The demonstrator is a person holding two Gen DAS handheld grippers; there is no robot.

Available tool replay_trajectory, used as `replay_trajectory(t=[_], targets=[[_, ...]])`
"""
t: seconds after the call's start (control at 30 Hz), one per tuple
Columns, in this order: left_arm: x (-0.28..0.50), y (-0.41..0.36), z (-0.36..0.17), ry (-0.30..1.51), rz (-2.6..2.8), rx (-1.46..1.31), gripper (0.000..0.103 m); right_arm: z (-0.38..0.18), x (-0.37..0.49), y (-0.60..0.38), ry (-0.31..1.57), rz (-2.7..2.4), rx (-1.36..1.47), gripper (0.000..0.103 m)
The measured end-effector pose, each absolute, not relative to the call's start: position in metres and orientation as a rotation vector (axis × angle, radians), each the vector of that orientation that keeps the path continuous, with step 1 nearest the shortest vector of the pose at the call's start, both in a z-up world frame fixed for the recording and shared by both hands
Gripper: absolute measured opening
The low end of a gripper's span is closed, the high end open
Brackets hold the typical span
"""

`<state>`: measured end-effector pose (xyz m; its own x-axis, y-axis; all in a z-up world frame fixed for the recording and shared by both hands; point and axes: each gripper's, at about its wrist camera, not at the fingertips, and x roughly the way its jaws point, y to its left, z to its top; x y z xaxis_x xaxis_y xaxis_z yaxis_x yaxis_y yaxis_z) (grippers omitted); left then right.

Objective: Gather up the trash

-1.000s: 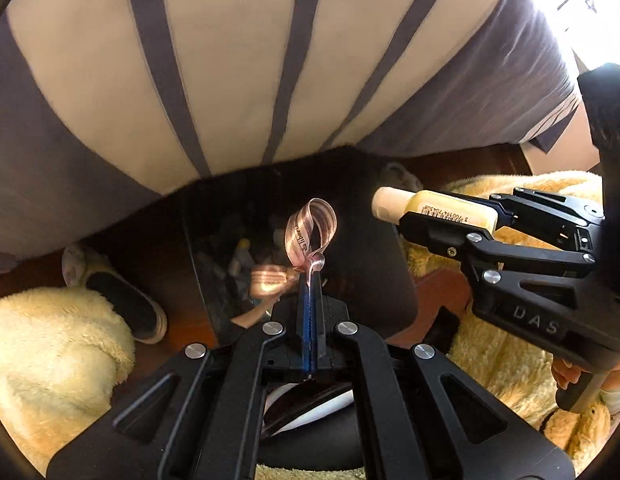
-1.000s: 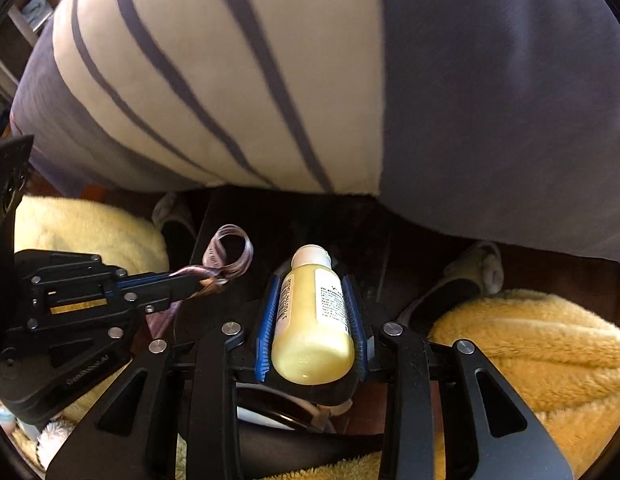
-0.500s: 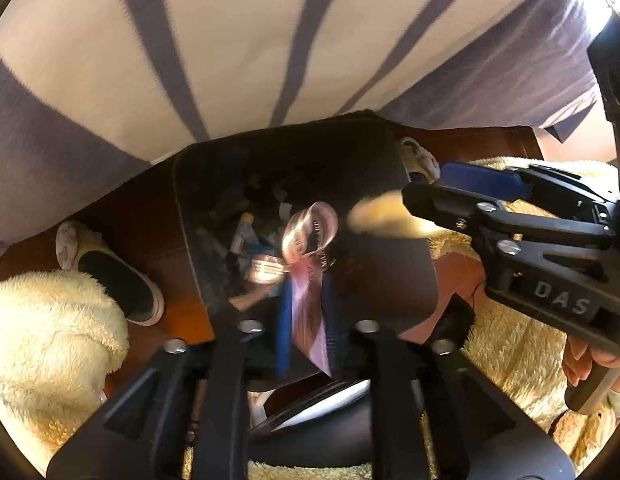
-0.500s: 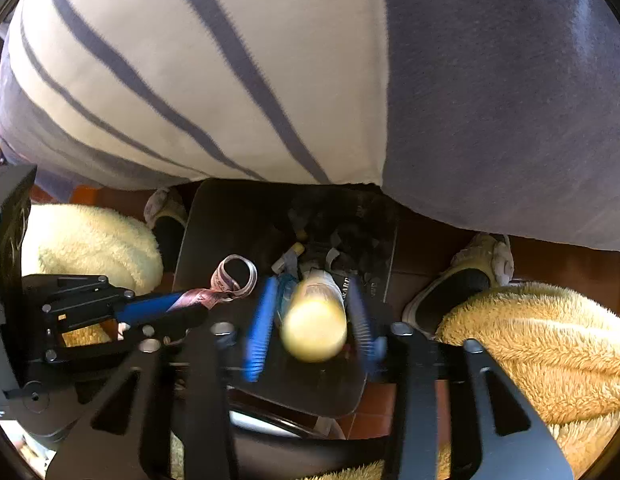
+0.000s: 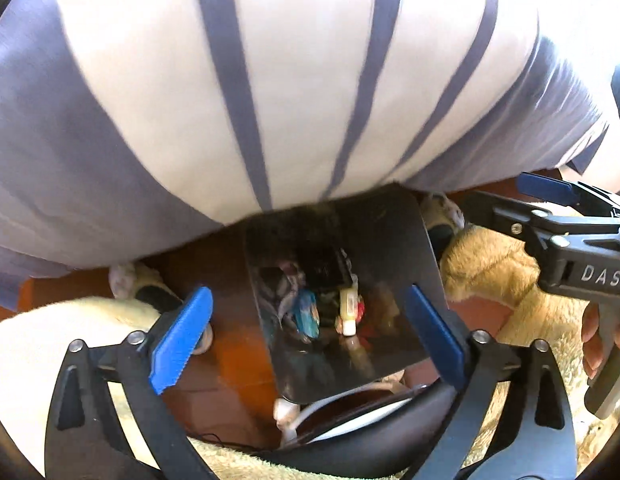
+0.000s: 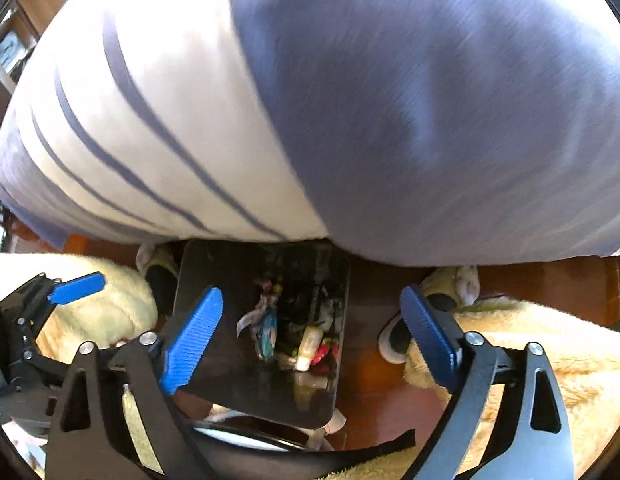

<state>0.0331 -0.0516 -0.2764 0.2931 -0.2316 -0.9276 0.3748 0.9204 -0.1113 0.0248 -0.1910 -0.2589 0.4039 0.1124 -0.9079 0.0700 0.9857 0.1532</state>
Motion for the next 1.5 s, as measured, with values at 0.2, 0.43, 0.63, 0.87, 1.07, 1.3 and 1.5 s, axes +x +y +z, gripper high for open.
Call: replay_trajectory(t=[0.2,0.43,0.63,0.87,1.07,1.3,1.5], targets=[[0.026,-0.046,-0.239,1.100,-0.375,0.156,0.095,-0.218,0.016,-0.201,1.051,-0.024,0.142,0.100],[0.012,-0.032,-0.180,0.922,-0.318,0.150,0.095,-0.166,-0.004,-0.203,0.901,-0.062,0.110,0.100],[-0.010,-0.024,-0.111,0.713,-0.286,0.156,0.095,-0.109,-0.030,-0.202,0.726,-0.088,0.066,0.100],[-0.031,-0.019,-0.049,0.548,-0.280,0.127,0.095,-0.041,-0.057,-0.199,0.516,-0.091,0.016,0.100],[-0.041,-0.019,-0.012,0.442,-0.255,0.118,0.095,0.002,-0.069,-0.199,0.383,-0.114,-0.014,0.100],[-0.049,-0.017,0.005,0.374,-0.237,0.113,0.095,0.025,-0.092,-0.200,0.297,-0.159,0.017,0.100],[-0.055,-0.018,0.005,0.373,-0.248,0.107,0.095,0.023,-0.093,-0.190,0.319,-0.140,-0.005,0.100]])
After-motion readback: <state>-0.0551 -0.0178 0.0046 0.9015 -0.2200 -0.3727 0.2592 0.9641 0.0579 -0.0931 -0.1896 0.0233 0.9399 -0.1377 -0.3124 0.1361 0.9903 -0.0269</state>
